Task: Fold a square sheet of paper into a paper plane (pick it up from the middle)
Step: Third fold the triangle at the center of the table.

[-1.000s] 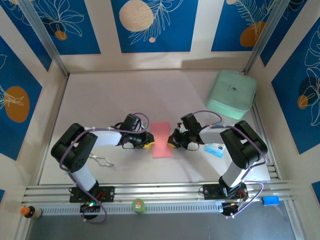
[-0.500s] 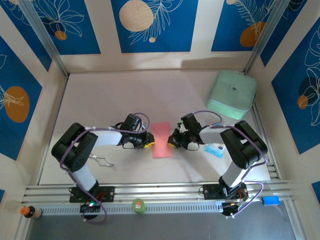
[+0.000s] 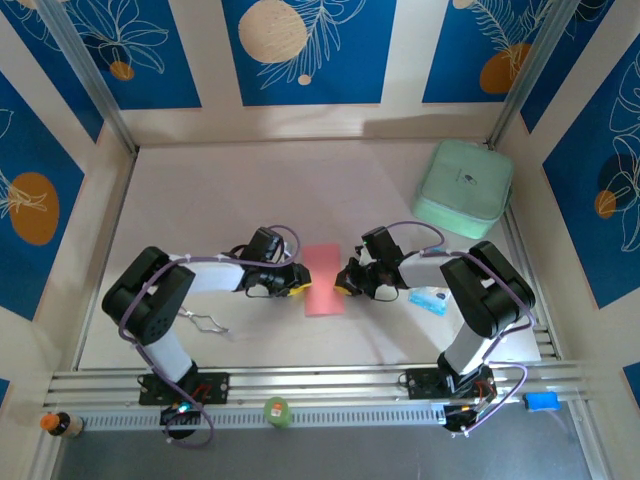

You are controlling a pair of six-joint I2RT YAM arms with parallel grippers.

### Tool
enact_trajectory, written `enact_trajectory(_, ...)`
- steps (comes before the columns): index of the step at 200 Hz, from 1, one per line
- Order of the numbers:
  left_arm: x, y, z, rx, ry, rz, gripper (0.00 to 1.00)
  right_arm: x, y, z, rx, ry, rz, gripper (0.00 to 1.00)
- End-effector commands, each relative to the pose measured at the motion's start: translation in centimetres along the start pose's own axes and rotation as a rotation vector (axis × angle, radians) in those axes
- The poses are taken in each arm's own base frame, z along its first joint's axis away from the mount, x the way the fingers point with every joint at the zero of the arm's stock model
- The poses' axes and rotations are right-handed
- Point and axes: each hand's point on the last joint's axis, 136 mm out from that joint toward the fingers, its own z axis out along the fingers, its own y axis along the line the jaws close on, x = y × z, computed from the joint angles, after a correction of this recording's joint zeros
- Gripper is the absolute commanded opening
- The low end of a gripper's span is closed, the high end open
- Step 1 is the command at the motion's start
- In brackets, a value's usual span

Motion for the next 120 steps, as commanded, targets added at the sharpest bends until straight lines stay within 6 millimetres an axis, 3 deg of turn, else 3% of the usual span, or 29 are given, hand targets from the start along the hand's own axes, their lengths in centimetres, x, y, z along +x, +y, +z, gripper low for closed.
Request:
enact_trajectory(1, 0.4, -0.4, -0.4, -0.010, -0.015, 0.050, 0.35, 1.3, -4.0, 0.4, 0.123, 0.021, 0.083, 0.01)
enact_trajectory(51, 0.6, 0.0, -0.7, -0.051, -0.006, 0.055, 0.37, 1.3, -3.9, 0.6, 0.119, 0.024, 0.084, 0.01)
enact_trajectory(120, 1.2, -0.1, 0.4, -0.039, 0.051, 0.048, 0.35, 1.3, -3.8, 0.7, 0.105, 0.030, 0.087, 0.01)
